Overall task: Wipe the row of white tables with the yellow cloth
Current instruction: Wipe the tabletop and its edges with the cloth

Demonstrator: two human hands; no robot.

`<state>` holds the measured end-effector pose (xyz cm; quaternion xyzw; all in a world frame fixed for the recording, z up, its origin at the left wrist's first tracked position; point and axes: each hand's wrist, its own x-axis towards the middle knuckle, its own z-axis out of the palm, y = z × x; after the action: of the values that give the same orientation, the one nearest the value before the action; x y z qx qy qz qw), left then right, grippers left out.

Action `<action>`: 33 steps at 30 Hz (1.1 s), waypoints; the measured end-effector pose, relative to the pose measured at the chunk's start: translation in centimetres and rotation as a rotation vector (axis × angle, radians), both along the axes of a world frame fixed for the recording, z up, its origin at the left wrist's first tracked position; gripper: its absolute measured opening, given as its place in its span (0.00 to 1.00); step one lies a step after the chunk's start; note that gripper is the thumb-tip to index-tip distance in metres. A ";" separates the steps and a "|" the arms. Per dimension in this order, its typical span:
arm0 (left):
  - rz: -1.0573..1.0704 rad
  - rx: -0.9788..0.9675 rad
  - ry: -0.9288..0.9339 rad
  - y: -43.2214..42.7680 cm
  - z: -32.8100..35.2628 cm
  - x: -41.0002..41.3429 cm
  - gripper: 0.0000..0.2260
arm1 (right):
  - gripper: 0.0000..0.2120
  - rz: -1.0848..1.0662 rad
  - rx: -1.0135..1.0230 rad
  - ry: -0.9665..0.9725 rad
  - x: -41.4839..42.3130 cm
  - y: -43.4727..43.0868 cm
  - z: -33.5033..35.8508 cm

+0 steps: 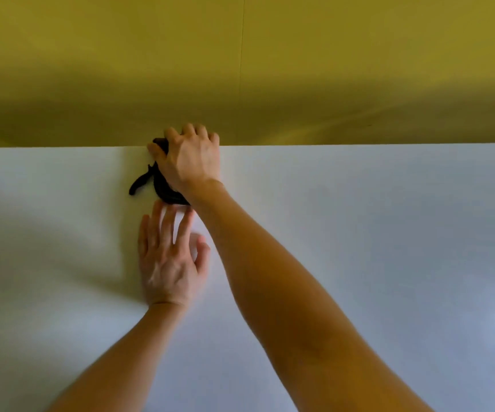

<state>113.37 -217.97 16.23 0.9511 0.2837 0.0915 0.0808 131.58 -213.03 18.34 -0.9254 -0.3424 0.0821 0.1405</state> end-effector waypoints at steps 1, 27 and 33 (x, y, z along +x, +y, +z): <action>0.002 0.000 -0.004 0.1 0.0 0.0 0.24 | 0.22 0.024 0.016 0.008 1.1 -1.3 -0.2; -0.043 0.059 -0.032 0.1 -0.1 0.1 0.27 | 0.22 -0.024 0.084 -0.095 9.7 -16.2 -1.8; -0.054 0.127 0.002 -0.1 -0.1 0.5 0.25 | 0.22 -0.279 0.002 -0.157 16.3 -29.4 -1.3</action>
<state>113.87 -218.09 16.14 0.9617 0.2516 0.1064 0.0223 147.87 -242.41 16.99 -0.9673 -0.2207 -0.0112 0.1242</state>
